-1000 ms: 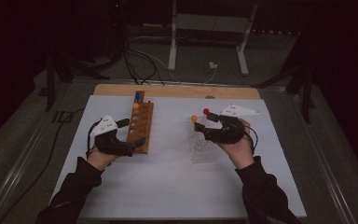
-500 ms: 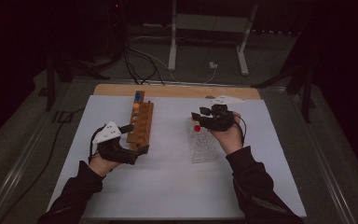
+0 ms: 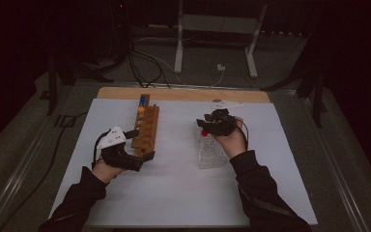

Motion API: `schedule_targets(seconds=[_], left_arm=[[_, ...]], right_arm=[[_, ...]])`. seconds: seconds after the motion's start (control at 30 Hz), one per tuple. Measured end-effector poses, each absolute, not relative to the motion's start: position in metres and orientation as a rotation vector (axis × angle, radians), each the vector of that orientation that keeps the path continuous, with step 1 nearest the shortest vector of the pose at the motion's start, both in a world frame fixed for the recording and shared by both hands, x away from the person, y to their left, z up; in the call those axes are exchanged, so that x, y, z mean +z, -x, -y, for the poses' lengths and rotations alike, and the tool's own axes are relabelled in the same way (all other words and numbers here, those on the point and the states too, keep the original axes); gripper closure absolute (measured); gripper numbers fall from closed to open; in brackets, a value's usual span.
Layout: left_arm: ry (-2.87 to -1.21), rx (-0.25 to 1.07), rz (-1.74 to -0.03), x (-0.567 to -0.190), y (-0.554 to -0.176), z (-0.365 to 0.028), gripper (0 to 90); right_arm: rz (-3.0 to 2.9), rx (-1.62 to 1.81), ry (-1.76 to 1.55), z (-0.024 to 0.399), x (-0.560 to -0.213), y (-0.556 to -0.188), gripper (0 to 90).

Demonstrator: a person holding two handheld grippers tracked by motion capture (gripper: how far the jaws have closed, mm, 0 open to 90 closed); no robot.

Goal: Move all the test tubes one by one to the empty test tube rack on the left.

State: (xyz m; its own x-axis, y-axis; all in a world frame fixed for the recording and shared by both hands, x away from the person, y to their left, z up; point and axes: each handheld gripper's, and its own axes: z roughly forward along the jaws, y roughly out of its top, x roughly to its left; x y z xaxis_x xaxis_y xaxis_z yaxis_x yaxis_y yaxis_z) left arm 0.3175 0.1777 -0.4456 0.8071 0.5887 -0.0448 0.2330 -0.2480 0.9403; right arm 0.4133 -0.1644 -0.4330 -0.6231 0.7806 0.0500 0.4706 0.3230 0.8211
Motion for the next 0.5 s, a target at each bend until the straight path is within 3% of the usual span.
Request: schedule_targets(seconds=[0.13, 0.5], left_arm=[[-1.829, 0.378, -0.629, -0.446, -0.318, -0.177, 1.9], [-1.83, 0.367, -0.62, -0.444, -0.318, -0.176, 2.0]], right_arm=[[-2.254, 1.227, -1.114, 0.164, -0.435, -0.413, 69.0], [-2.22, 1.226, -1.068, 0.164, -0.415, -0.407, 70.1]])
